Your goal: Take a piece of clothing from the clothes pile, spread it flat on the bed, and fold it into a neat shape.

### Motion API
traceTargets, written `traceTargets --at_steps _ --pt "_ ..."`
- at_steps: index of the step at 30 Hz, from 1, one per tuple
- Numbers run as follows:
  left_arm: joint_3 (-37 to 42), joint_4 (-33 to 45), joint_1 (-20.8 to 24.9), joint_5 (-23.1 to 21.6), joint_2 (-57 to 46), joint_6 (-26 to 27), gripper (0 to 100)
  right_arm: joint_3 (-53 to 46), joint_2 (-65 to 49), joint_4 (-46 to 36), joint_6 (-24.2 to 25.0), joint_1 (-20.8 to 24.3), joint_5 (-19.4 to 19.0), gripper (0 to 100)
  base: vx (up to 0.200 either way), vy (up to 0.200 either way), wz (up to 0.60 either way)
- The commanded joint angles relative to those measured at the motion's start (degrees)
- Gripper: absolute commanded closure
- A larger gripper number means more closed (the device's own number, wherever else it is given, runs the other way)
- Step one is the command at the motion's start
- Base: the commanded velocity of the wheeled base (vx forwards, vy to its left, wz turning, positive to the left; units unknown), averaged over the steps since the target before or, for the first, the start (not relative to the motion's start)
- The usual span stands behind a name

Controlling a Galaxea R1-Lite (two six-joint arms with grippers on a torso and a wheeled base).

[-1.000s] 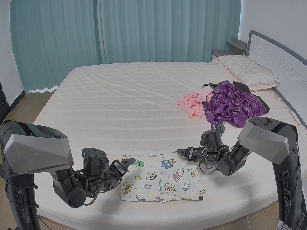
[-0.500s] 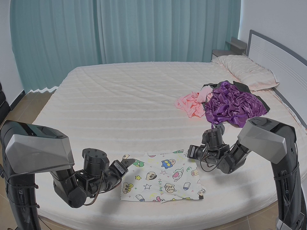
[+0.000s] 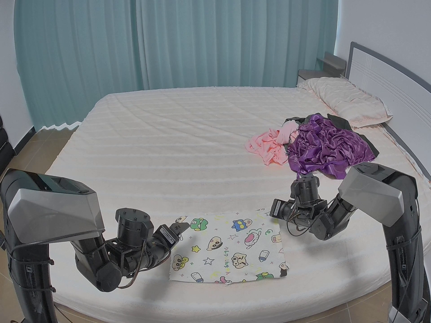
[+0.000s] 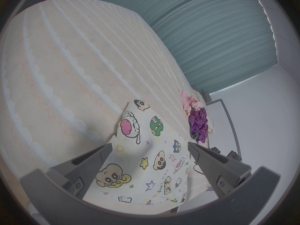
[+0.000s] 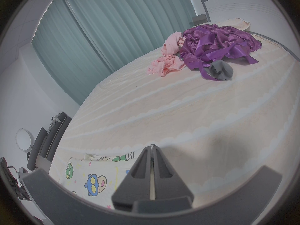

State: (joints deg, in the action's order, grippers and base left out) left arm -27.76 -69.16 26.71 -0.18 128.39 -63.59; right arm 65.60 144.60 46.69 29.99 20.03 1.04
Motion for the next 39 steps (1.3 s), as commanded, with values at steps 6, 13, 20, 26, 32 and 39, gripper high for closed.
traceTargets --at_steps 6,13,20,26,32,39 --pt "-0.02 -0.01 0.01 0.01 0.10 -0.05 0 1.29 0.24 -0.02 0.07 -1.13 1.07 100 0.000 0.000 0.00" --pt "-0.10 -0.01 -0.08 0.01 0.10 -0.05 0 1.29 1.12 -0.20 0.07 -0.96 1.34 100 0.000 0.000 0.00" --pt "-0.10 -0.01 0.01 0.01 0.19 -0.05 0 0.94 -0.38 1.30 0.68 -1.40 2.66 100 0.000 0.000 0.00" --pt "-0.19 -0.01 0.01 0.01 0.19 0.04 0 -3.46 -6.35 3.32 2.00 2.38 3.09 100 0.000 0.000 0.00" --pt "-0.19 -0.01 -0.08 0.01 0.28 -0.05 0 -7.33 -5.56 3.94 4.73 9.94 3.09 100 0.000 0.000 0.00" --pt "-0.19 -0.01 0.01 0.01 0.28 -0.05 0 -8.47 -1.69 3.14 4.64 11.88 3.27 100 0.000 0.000 0.00"
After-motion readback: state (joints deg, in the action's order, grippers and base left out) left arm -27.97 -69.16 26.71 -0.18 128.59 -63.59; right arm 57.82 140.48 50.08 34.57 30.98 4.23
